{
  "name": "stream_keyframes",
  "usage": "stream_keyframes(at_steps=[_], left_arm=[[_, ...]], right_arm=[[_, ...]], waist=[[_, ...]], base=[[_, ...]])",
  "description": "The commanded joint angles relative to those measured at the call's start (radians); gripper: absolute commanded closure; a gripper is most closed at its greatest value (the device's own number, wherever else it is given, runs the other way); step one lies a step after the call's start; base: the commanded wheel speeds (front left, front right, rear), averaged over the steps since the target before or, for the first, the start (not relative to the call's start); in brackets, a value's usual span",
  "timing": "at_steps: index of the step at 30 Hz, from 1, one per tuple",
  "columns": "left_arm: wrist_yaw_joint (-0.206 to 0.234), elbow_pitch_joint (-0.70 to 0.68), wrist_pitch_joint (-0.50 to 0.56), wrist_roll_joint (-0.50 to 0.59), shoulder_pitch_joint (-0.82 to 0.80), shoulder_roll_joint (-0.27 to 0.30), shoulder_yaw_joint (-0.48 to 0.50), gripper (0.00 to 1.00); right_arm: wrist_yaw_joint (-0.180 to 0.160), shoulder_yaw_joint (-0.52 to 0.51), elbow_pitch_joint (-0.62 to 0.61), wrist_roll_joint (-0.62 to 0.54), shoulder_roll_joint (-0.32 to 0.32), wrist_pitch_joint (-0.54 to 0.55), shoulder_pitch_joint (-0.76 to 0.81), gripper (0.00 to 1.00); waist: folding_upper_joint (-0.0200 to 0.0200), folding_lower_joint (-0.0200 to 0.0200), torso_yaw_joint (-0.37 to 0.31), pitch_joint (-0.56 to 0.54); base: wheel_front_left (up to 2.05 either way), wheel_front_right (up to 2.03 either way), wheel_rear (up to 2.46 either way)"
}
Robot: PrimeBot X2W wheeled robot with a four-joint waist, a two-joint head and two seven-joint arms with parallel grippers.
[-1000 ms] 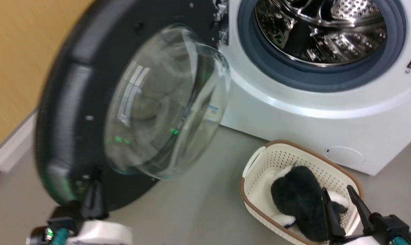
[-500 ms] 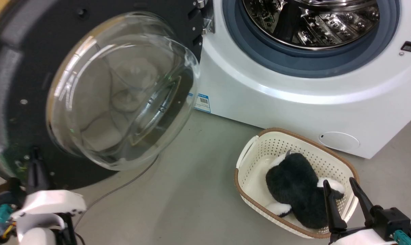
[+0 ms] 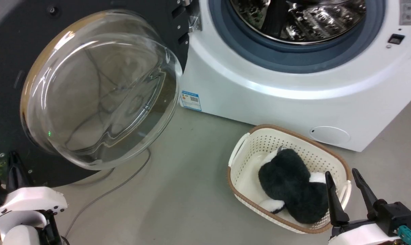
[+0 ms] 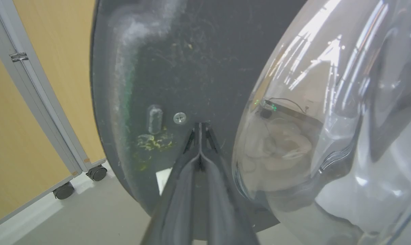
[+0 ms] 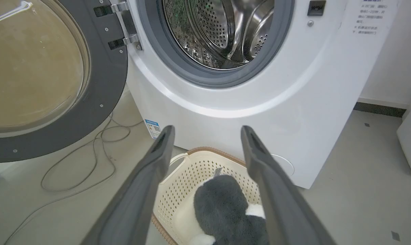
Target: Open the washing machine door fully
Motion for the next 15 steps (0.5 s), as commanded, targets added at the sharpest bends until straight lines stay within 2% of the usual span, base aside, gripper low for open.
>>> stream_keyframes(at_steps=[1,6,15], left_arm=[[-0.004,0.005,-0.001,0.008,-0.011,0.005,0.009,1.00],[-0.028,-0.015,-0.001,0.032,0.017,-0.001,0.014,1.00],[-0.072,-0.167,-0.001,0.075,0.122,-0.028,-0.021,1.00]], right_arm=[[0.001,0.001,-0.007,-0.007,0.002,-0.004,-0.014,0.00],[0.001,0.002,-0.012,0.001,0.003,-0.004,0.001,0.00],[0.001,-0.008,-0.020,0.043,0.003,-0.004,0.043,0.00]], waist=[[0.0000,-0.0001,-0.008,-0.010],[0.0000,-0.0001,-0.022,-0.049],[0.0000,-0.0001,-0.039,-0.139]], base=[[0.00,0.00,0.00],[0.00,0.00,0.00],[0.00,0.00,0.00]])
